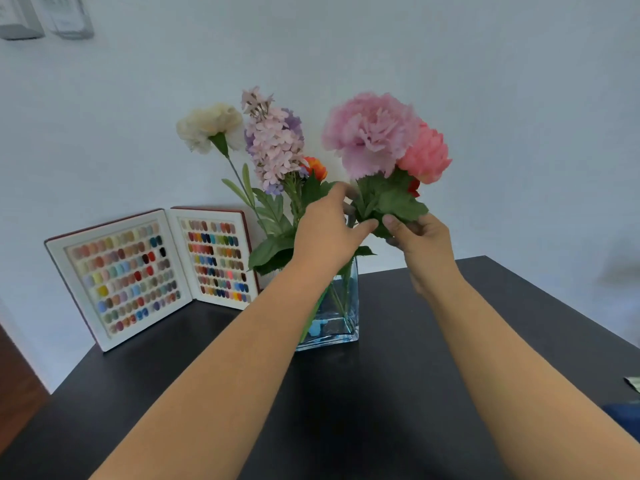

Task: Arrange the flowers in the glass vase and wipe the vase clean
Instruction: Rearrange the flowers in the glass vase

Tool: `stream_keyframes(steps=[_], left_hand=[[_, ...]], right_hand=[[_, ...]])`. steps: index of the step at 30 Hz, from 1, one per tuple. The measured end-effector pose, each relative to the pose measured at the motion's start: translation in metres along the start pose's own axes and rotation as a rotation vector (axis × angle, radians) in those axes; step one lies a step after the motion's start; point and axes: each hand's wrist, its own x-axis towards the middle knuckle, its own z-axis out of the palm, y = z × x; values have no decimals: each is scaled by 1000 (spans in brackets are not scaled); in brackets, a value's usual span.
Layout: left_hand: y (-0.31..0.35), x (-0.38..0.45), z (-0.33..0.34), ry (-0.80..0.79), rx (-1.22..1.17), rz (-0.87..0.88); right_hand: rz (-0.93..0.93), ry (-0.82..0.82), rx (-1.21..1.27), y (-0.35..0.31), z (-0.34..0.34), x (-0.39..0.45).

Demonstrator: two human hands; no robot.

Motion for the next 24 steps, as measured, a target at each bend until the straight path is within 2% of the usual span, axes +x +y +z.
stream_keyframes(steps=[4, 7, 11, 13, 16, 19, 24], left_hand=[[-6, 4, 6, 44, 71, 24], [-13, 5, -1, 78, 1, 0], [-19, 6, -3, 77, -84, -46], [-19, 6, 0, 81, -86, -36], [-17, 8, 6, 80, -77, -20], [-19, 11, 8, 64, -128, -85], [-20, 10, 10, -50, -253, -104]], right_hand=[[-83, -52, -147, 1, -16, 2], [-128, -125, -276, -2, -35, 13], [-86, -138, -340, -7, -44, 29], [-62, -104, -306, -8, -40, 34], [-5, -20, -122, -6, -22, 26], [14, 55, 1, 8, 3, 0], [19, -1, -5, 12, 31, -7]])
